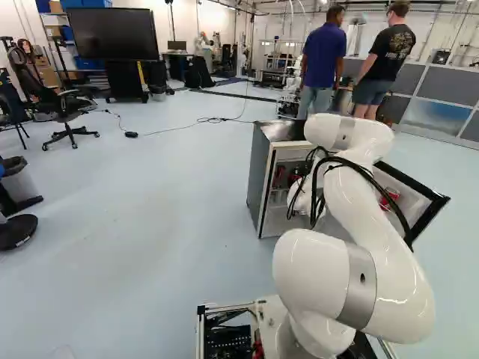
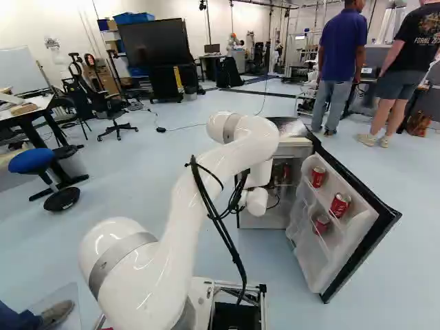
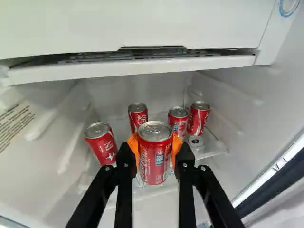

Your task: Grab a drink from the fridge

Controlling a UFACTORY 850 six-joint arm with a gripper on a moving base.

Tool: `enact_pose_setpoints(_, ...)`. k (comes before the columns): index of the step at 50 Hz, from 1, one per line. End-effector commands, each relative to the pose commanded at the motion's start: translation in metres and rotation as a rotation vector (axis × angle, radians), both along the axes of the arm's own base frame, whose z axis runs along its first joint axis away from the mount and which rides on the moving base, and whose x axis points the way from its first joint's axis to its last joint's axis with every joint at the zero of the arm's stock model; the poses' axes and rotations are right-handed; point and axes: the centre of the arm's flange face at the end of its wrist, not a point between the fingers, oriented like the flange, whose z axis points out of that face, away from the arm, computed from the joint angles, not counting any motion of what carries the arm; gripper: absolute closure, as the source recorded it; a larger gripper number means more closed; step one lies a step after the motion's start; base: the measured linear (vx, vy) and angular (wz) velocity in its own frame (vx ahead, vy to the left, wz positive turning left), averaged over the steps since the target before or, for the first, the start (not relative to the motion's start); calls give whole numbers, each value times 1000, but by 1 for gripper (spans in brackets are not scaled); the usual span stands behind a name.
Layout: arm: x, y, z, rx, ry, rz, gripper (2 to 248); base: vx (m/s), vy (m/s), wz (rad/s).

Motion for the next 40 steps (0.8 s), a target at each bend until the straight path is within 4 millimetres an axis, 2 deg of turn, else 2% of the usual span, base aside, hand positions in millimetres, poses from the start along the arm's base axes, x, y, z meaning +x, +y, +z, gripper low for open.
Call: enact_pose_setpoints(40, -77, 16, 75, 34, 56, -47, 160, 0, 0, 0)
